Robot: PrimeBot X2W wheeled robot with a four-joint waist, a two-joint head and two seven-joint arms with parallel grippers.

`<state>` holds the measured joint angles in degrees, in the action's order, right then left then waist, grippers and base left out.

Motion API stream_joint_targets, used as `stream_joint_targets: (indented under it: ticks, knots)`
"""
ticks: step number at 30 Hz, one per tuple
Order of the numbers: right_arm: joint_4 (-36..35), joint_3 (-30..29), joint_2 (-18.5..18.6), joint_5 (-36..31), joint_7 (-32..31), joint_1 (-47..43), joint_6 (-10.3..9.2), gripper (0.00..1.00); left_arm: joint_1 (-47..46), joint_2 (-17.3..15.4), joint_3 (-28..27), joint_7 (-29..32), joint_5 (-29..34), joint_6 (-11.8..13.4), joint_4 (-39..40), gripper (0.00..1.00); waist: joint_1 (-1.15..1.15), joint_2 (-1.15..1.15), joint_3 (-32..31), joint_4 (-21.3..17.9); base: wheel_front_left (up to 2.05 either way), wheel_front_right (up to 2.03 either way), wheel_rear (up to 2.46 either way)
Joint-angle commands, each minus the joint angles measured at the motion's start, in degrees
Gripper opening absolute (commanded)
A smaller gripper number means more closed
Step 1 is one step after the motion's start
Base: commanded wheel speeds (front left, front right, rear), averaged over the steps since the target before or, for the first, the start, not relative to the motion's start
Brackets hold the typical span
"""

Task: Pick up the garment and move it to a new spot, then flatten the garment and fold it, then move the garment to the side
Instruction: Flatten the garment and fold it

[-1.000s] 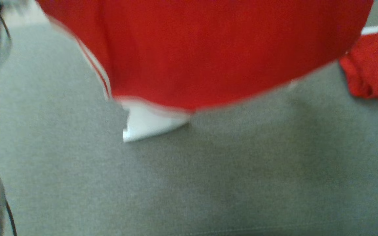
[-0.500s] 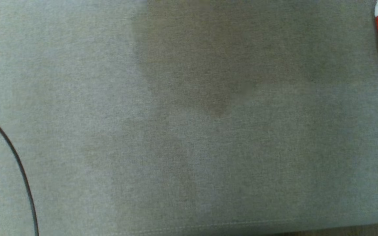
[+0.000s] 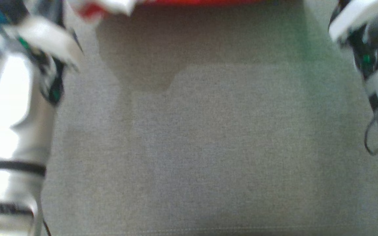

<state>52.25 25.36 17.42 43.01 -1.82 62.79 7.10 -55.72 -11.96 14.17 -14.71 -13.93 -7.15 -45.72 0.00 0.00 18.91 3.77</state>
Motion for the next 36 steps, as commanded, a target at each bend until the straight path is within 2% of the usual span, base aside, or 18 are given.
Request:
stream_joint_targets:
  ticks: [1, 5, 10, 22, 29, 36]
  knots:
    - [-4.58, 3.26, 2.52, 3.22, -3.15, -3.48, 0.39, 0.0, 3.91, -3.94, 2.05, -0.29, -2.51, -0.31, 3.0, 0.0, 0.0, 0.0, -3.47, 0.72, 0.0, 0.0, 0.0]
    - [-9.14, 7.72, 6.78, 8.03, -7.93, -10.3, 0.39, 0.0, 12.87, -7.0, 8.13, -0.29, -6.03, -0.32, 5.15, 0.0, 0.0, 0.0, -6.85, 0.71, 0.0, 0.0, 0.0]
    - [-13.66, 11.06, 11.7, 12.53, -12.14, -16.76, 0.39, 0.0, 20.64, -10.92, 12.9, -0.29, -8.32, -0.33, 9.14, 0.0, 0.0, 0.0, -10.27, 0.75, 0.0, 0.0, 0.0]
    - [-20.55, 14.29, 18.21, 18.0, -17.45, -27.0, 0.39, 0.0, 31.97, -15.49, 15.79, -0.02, -11.88, -0.33, 16.9, 0.0, 0.0, 0.0, -15.68, 0.63, 0.0, 0.0, 0.0]
    - [-25.42, 14.93, 21.46, 21.12, -21.15, -34.02, 0.39, 0.0, 39.97, -19.03, 16.48, 2.79, -14.18, -0.27, 23.72, 0.0, 0.0, 0.0, -20.1, 0.43, 0.0, 0.0, 0.0]
    - [-31.22, 12.44, 25.0, 22.84, -23.66, -39.87, 0.39, 0.0, 46.81, -22.46, 15.8, 6.78, -16.34, 2.18, 33.91, 0.0, 0.0, 0.0, -20.79, 0.11, 0.0, 0.0, 0.0]
